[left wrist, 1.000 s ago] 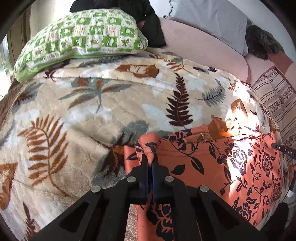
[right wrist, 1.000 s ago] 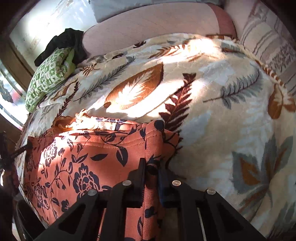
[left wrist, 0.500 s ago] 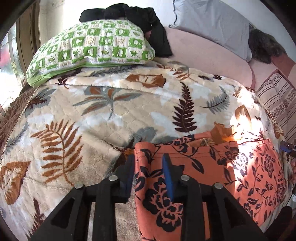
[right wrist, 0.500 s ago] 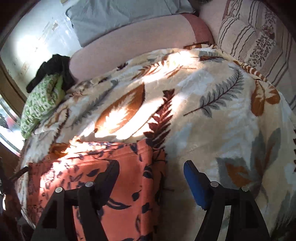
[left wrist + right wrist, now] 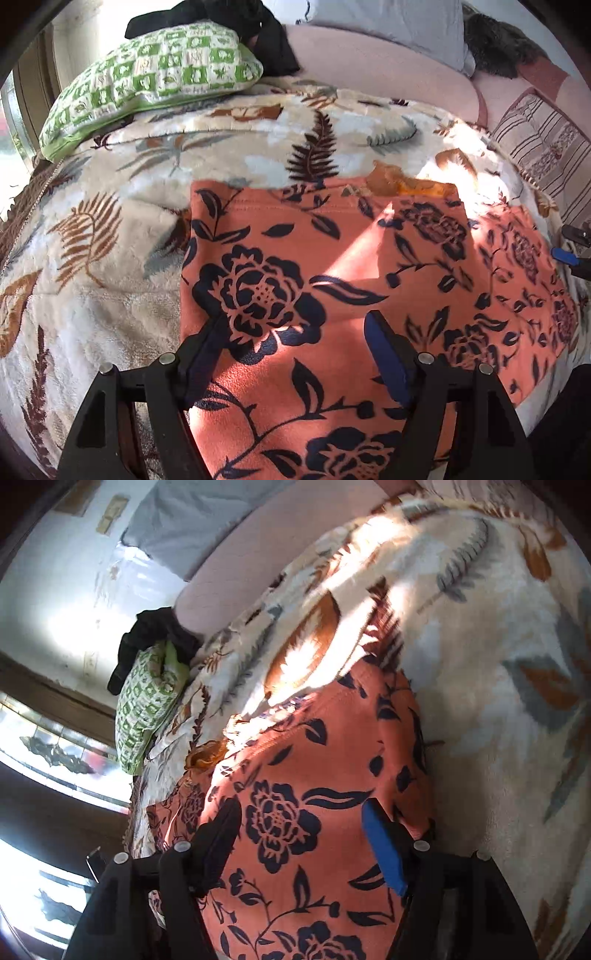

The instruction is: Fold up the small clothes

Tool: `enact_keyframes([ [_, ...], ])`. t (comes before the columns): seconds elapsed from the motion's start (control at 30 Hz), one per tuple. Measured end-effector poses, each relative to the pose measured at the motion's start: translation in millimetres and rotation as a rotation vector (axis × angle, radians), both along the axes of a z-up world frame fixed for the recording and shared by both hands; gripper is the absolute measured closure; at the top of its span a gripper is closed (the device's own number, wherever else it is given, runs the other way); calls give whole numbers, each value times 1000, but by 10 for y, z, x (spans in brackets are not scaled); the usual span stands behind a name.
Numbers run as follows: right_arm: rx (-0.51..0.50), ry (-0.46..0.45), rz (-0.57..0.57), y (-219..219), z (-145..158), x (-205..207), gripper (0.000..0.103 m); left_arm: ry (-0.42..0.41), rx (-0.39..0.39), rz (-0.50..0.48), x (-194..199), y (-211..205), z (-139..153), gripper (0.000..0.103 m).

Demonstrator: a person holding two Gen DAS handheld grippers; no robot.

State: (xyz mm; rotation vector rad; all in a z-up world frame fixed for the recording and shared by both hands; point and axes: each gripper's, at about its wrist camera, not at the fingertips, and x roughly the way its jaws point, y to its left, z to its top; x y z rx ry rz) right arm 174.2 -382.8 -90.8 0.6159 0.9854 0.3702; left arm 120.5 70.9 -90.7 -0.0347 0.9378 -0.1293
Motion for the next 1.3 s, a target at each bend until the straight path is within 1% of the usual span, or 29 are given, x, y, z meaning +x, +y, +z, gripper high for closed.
enact_keyframes([
  [0.07,-3,-27,72,115,110,16,30,-47,-8,-21,-116,-53,120,26],
  [0.1,-2,-40,85,144,106,27,29,-48,-2,-34,-150,-86,102,26],
  [0.13,-10,-39,78,142,41,58,26,-27,5,-36,-144,-107,23,26],
  [0.17,-37,-2,54,110,-97,140,22,18,11,-29,-113,-113,-104,26],
  [0.2,-74,78,24,60,-301,244,24,86,16,-21,-61,-113,-253,26],
  [0.23,-46,123,-1,-58,-423,301,27,78,25,-19,-65,-115,-273,26],
  [0.27,-12,102,-27,-134,-366,307,27,40,32,-15,-109,-125,-199,26],
  [0.3,-14,72,-34,-123,-228,303,26,20,24,-17,-152,-131,-122,26],
  [0.37,-24,-25,17,-19,57,328,26,-15,-9,-37,-201,-153,4,26],
  [0.4,-15,-39,49,32,128,399,26,-22,-14,-37,-204,-165,30,26],
  [0.47,6,-15,74,88,95,593,26,2,-33,-30,-148,-164,-59,22],
  [0.5,-8,5,59,75,3,718,26,43,-23,-8,-86,-151,-186,22],
  [0.53,-50,45,27,26,-147,860,26,93,-10,8,-33,-150,-320,21],
  [0.57,-91,105,-13,-69,-353,993,26,60,-3,5,-37,-166,-341,19],
  [0.6,-26,114,-42,-180,-473,1075,27,46,22,1,-47,-207,-310,19],
  [0.63,28,104,-81,-258,-446,1086,27,61,38,-1,-35,-233,-289,19],
  [0.67,45,108,-102,-286,-357,1070,27,63,33,-1,-37,-230,-265,19],
  [0.73,-1,54,-74,-231,-120,966,27,75,15,6,-57,-191,-228,19],
  [0.77,-12,46,-60,-208,-31,884,27,76,7,12,-93,-166,-198,19],
  [0.9,89,25,-42,-214,171,294,27,29,-22,25,-390,-82,-4,19],
  [0.97,170,40,-20,-156,141,-81,26,5,-34,25,-545,-67,75,19],
  [1.03,235,69,0,-81,-26,-420,23,-7,-58,11,-643,-66,95,18],
  [1.1,195,120,-23,-103,-348,-636,23,19,-68,-8,-642,-83,-24,16],
  [1.13,183,155,-68,-180,-536,-714,24,50,-43,-10,-602,-96,-153,16],
  [1.17,234,144,-111,-277,-618,-807,36,102,-1,-14,-554,-119,-293,16],
  [1.2,255,131,-143,-339,-573,-884,36,93,41,-31,-571,-168,-305,16],
  [1.23,233,116,-157,-346,-468,-954,36,69,67,-36,-617,-217,-233,16],
  [1.27,199,76,-161,-331,-324,-1024,34,63,63,-33,-661,-247,-155,16],
  [1.3,194,34,-154,-301,-196,-1106,33,44,30,-36,-707,-253,-69,16],
])
